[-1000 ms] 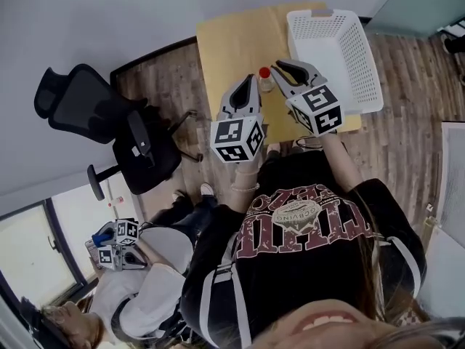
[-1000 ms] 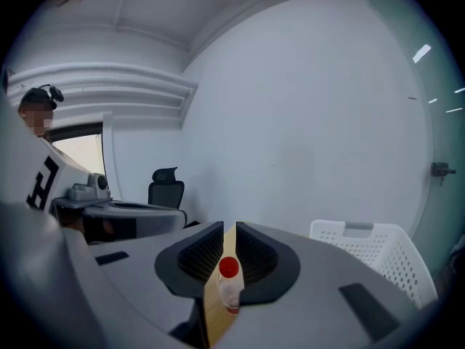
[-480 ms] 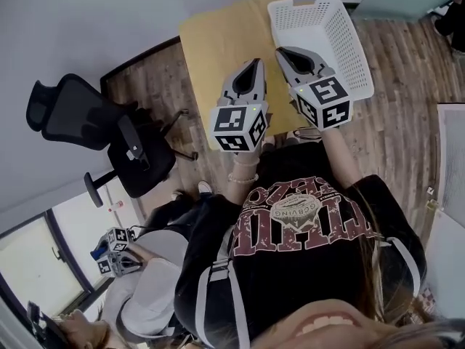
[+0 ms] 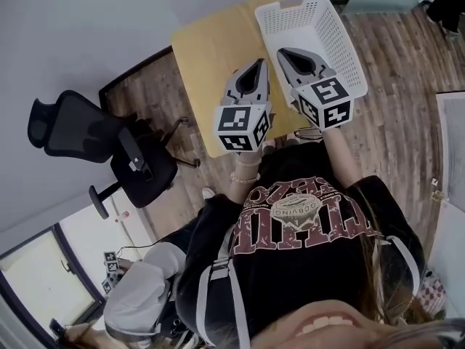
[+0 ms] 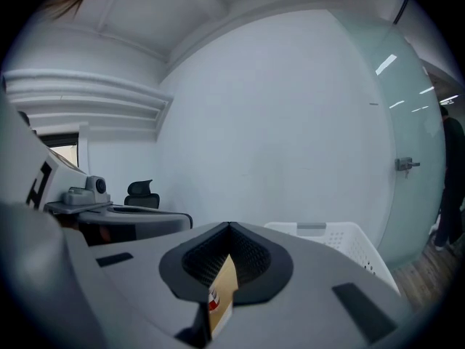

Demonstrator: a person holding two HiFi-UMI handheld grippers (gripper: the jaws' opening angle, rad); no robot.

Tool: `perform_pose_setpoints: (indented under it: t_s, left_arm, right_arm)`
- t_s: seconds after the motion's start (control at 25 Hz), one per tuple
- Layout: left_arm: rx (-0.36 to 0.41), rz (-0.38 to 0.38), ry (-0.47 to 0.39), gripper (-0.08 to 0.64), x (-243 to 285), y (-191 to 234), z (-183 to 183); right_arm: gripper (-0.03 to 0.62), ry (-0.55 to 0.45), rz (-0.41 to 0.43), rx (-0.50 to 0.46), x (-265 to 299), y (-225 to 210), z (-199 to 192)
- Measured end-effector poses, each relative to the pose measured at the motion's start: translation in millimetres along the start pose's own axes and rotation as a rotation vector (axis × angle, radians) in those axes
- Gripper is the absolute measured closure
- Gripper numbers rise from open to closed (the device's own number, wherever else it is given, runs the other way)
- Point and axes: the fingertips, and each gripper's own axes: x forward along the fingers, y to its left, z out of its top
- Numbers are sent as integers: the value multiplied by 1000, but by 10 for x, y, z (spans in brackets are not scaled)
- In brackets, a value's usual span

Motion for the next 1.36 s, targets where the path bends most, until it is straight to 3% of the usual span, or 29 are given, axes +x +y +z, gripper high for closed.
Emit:
perform_pose_setpoints:
  t_s: [0.52, 1.36]
  left_arm:
    - [-17, -29, 20, 514, 278, -100, -39]
    - [-21, -54, 33, 513, 523, -159, -39]
  right_arm:
    - [574, 8, -12, 71, 2, -271, -75]
    - [574, 39, -10, 60, 6, -451, -142]
